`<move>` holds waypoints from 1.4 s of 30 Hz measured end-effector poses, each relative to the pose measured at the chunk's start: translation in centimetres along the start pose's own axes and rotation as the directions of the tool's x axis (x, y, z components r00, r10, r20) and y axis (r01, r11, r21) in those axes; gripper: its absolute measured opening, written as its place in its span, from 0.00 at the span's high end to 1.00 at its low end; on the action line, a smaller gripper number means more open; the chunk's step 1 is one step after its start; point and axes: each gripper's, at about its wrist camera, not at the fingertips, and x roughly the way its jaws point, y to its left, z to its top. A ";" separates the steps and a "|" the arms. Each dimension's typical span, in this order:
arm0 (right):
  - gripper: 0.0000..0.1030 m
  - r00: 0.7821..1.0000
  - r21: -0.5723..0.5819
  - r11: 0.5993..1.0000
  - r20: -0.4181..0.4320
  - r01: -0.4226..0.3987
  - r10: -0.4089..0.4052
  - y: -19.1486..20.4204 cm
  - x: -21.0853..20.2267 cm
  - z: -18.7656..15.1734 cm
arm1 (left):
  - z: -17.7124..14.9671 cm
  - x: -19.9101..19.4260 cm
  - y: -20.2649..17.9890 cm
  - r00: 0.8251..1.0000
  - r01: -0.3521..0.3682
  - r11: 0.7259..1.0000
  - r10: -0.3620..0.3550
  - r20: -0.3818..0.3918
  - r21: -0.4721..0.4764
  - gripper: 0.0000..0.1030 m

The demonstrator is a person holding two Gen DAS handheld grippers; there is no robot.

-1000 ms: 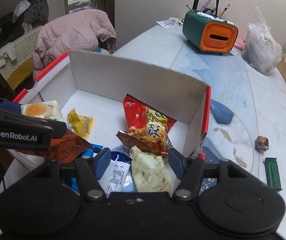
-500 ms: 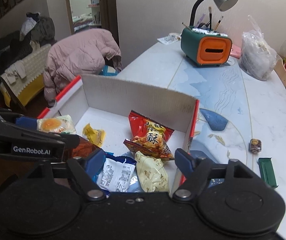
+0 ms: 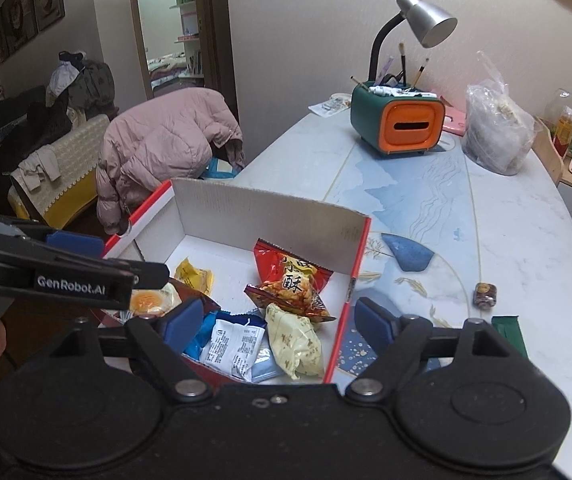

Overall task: Organize snacks
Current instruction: 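Withdraw both open tools from the box toward the last snacks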

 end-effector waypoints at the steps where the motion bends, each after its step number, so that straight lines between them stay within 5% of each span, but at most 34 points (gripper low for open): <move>1: 0.19 1.000 0.003 1.000 0.007 0.003 -0.003 -0.2 -0.4 -0.1 | 0.0 -0.3 -0.2 1.000 0.006 1.000 -0.006 0.007 0.005 0.21; 22: 0.06 0.990 0.123 0.985 0.063 0.117 -0.125 -10.1 -6.4 -3.3 | 2.0 -1.3 -12.6 0.991 0.119 0.978 -0.129 0.044 0.170 0.20; 31: 0.02 0.989 0.107 0.985 0.028 0.138 -0.142 -16.9 -5.8 -4.8 | 3.3 2.6 -19.6 0.989 0.146 0.972 -0.147 -0.010 0.183 0.20; 42: 0.02 0.992 0.075 0.990 -0.060 0.117 -0.112 -25.2 -0.8 -5.6 | 5.3 12.1 -26.2 0.987 0.085 0.986 -0.063 -0.150 0.145 0.20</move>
